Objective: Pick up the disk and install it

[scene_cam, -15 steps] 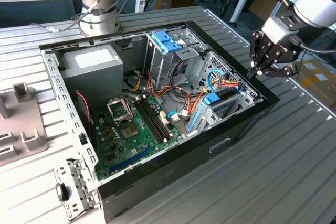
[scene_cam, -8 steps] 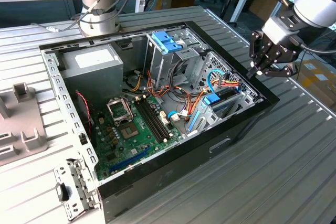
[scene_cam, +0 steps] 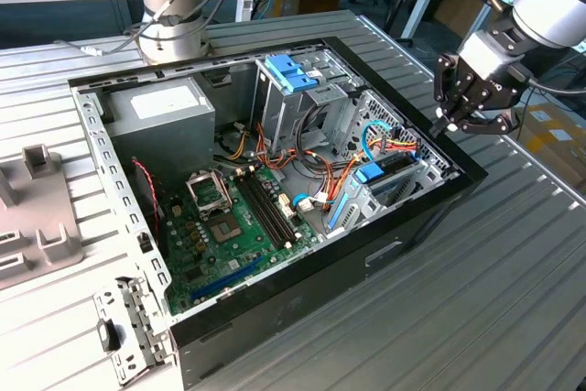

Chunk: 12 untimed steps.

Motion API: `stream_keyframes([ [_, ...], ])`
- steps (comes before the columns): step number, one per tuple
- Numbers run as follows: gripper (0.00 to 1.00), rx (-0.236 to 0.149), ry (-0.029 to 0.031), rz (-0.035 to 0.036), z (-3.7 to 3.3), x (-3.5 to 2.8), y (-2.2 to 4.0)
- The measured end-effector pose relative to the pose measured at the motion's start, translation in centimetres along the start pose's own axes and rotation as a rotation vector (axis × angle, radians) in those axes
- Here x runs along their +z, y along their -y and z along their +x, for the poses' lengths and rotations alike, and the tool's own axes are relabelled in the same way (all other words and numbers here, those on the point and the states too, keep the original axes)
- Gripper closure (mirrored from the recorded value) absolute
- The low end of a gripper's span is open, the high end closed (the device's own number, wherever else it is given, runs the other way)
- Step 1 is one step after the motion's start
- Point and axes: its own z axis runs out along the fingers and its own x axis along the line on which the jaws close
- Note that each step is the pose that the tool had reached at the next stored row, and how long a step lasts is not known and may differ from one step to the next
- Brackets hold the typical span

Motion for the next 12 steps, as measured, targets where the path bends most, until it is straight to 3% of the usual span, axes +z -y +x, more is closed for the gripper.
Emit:
stream_keyframes([
  [12, 0.89, -0.106, 0.0045, -0.0184, 0.0, 0.0, 0.0],
])
